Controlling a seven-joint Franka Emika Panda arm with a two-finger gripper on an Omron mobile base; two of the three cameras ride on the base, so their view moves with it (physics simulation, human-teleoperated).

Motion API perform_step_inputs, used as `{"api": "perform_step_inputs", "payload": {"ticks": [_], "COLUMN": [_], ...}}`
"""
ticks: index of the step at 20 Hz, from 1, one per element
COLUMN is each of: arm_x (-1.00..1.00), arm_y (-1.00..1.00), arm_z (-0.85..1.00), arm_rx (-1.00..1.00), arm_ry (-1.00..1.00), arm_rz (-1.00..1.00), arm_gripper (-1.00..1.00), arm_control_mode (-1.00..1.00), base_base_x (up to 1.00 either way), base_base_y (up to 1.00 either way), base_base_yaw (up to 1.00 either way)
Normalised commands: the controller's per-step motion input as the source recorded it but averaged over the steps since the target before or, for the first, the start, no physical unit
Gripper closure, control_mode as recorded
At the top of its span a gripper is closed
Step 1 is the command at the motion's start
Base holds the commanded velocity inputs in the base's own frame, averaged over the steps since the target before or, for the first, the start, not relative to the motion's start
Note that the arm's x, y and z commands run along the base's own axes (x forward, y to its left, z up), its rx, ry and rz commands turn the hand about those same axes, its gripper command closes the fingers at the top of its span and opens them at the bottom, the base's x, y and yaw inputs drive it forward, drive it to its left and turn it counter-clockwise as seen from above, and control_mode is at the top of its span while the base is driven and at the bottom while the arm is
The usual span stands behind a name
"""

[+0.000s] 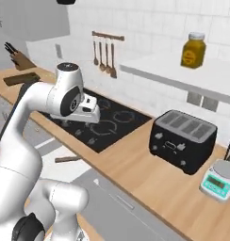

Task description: Pick up the knife from the drawer and place it on the cutting board. Then place the meat from the plate to the cutting board.

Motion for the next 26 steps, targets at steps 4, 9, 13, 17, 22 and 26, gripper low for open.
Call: {"api": "perform_step_inputs", "payload": {"ticks": [4,9,13,17,22,26], "arm_x": [0.00,0.00,0.00,0.00,0.00,0.00], "arm_y": [0.00,0.00,0.00,0.00,0.00,0.00], "arm_z": [0.00,0.00,0.00,0.00,0.00,0.00], "arm_rx": [0.00,0.00,0.00,0.00,0.00,0.00], "arm_ry": [0.00,0.00,0.00,0.00,0.00,0.00], "arm_rz": [0.00,0.00,0.00,0.00,0.00,0.00], "arm_gripper": [-1.00,-1.00,-1.00,-1.00,-1.00,-1.00], "arm_control_mode": [1.00,1.00,1.00,1.00,1.00,1.00], "base_base_x": [-0.16,-0.40,-0.58,-0.30,0.02,0.01], "base_base_y": [0.00,-0.29,-0.51,-0.78,-0.55,-0.17], "base_base_yaw": [0.99,0.83,0.74,0.47,0.02,0.01]}}
